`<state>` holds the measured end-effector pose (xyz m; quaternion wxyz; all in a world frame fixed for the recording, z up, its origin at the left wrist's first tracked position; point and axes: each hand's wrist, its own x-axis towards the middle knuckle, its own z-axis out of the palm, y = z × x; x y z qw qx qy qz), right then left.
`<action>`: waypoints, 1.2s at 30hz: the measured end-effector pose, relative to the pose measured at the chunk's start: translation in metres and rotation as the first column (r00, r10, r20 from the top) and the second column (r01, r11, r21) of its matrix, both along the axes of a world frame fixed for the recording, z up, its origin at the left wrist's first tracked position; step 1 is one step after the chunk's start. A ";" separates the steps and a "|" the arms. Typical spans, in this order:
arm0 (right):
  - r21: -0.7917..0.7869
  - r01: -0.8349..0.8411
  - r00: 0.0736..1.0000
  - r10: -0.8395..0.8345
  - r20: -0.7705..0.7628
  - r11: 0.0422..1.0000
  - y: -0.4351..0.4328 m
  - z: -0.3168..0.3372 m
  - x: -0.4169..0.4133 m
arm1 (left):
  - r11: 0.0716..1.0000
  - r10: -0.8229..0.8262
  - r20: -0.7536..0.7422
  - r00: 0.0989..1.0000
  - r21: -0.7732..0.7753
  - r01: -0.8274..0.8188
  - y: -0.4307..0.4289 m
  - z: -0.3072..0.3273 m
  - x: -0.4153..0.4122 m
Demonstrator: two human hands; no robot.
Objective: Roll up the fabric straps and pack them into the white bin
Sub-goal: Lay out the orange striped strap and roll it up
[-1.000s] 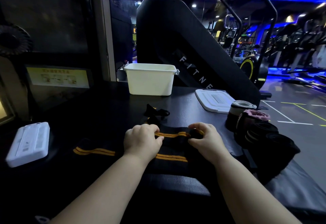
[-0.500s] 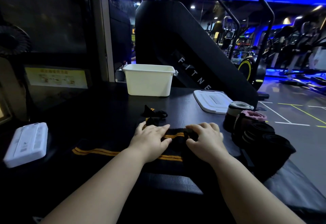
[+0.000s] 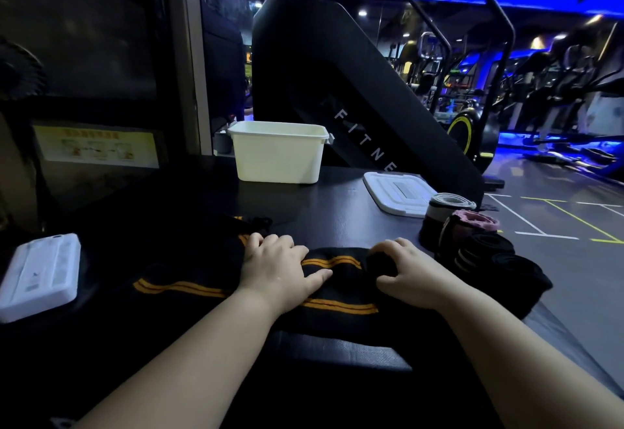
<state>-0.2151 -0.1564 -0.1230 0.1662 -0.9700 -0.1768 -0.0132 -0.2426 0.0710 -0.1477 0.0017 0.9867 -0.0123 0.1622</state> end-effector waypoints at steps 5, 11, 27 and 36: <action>0.104 0.075 0.996 -0.079 0.035 0.992 -0.003 -0.011 0.002 | 0.988 -0.111 -0.070 0.991 -0.117 0.103 0.003 -0.002 0.004; 0.179 0.091 0.984 -0.116 0.136 0.980 -0.001 -0.022 0.003 | 0.978 -0.104 -0.238 0.966 -0.199 0.056 0.009 -0.006 0.007; 0.328 0.026 0.999 -0.014 -0.041 0.944 -0.012 -0.006 0.006 | 0.962 -0.167 -0.066 0.984 -0.228 0.148 0.023 -0.008 0.002; -0.071 0.065 0.996 -0.061 0.065 0.995 -0.021 0.023 0.004 | 0.956 -0.208 -0.001 0.978 -0.210 0.203 0.019 -0.003 -0.004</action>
